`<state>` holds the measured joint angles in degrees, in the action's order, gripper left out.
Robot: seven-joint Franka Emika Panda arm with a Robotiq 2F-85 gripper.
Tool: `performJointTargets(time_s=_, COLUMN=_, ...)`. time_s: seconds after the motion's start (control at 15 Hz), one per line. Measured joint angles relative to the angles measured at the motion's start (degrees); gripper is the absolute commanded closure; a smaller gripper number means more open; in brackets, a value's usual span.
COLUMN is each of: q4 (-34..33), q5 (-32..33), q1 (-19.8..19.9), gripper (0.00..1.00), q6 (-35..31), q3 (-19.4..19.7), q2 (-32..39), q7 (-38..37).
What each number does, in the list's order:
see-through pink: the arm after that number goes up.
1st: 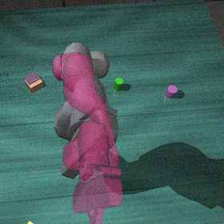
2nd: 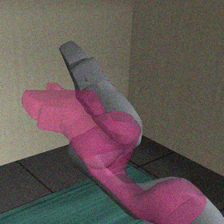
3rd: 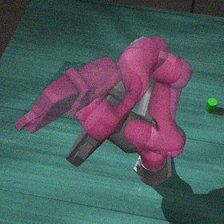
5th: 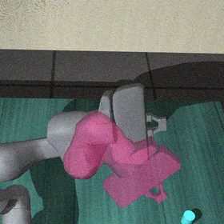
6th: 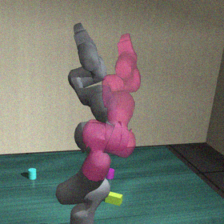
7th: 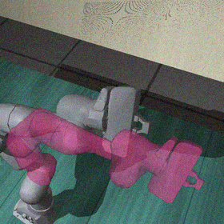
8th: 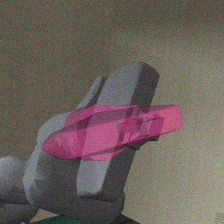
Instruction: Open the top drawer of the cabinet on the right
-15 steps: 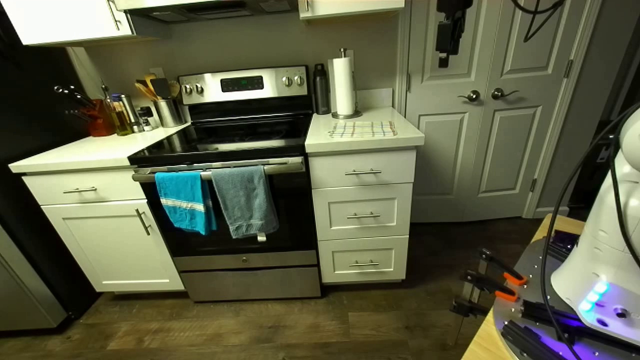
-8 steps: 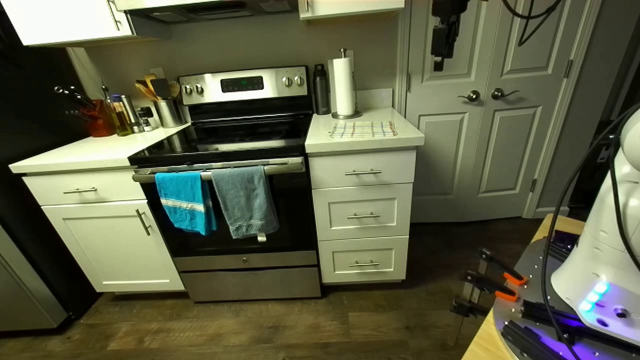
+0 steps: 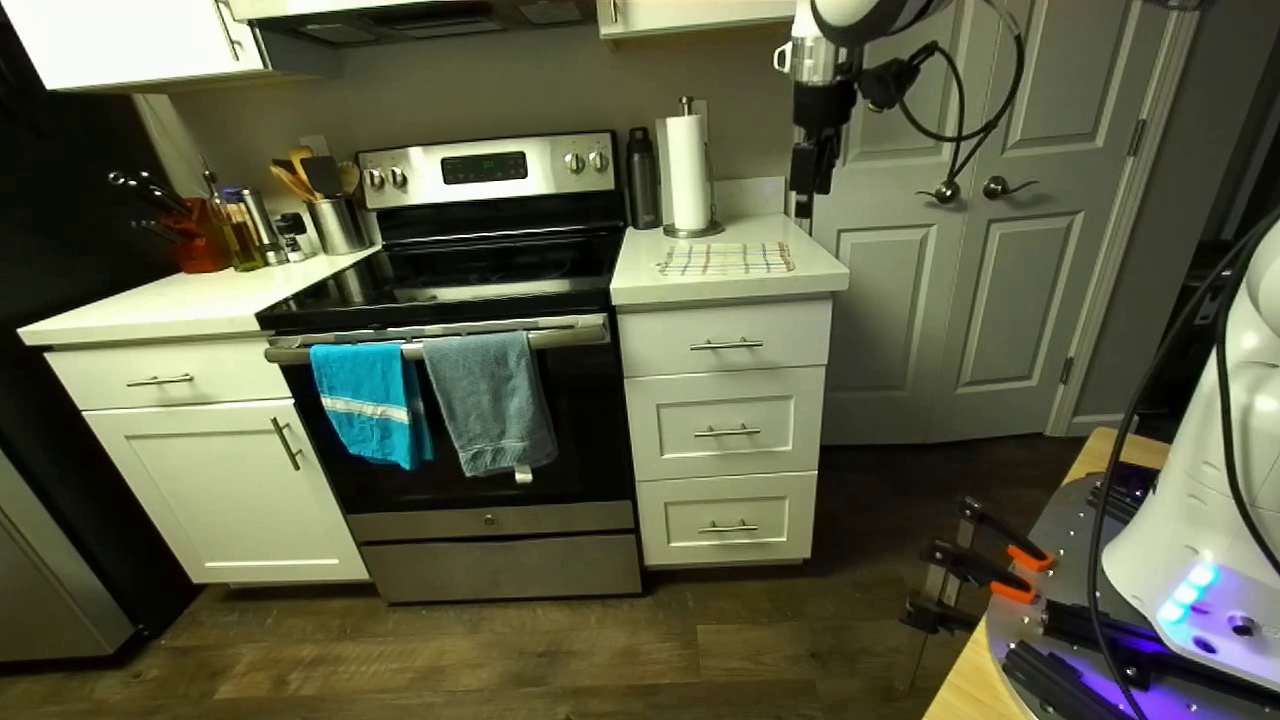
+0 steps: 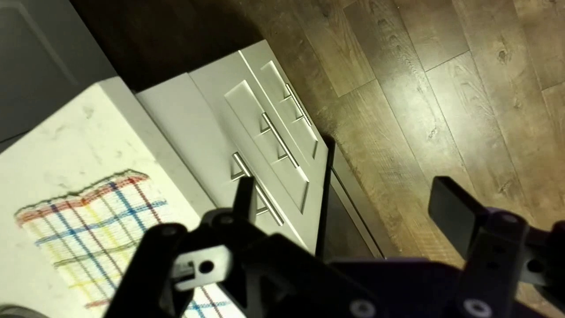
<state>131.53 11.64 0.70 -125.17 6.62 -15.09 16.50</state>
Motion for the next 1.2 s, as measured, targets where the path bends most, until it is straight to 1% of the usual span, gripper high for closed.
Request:
performJointTargets(time_s=0.2, q4=-0.40, q5=-4.55, q1=-0.20, gripper=0.00, q6=-4.29, q3=0.21, q2=6.38, q7=3.27)
performJointTargets(time_s=0.4, q4=-1.11, q5=-7.23, q1=-0.19, gripper=0.00, q6=-6.85, q3=0.21, q2=11.01, q7=7.12)
performJointTargets(time_s=0.67, q4=-2.16, q5=-8.65, q1=0.09, gripper=0.00, q6=-9.05, q3=0.19, q2=15.18, q7=10.67)
performJointTargets(time_s=0.8, q4=-2.25, q5=-7.29, q1=0.44, gripper=0.00, q6=-12.02, q3=0.14, q2=17.11, q7=10.79)
performJointTargets(time_s=1.07, q4=-2.28, q5=0.95, q1=1.65, gripper=0.00, q6=-19.64, q3=0.17, q2=20.98, q7=10.79)
performJointTargets(time_s=1.2, q4=-2.37, q5=3.54, q1=2.17, gripper=0.00, q6=-22.19, q3=0.16, q2=22.73, q7=10.79)
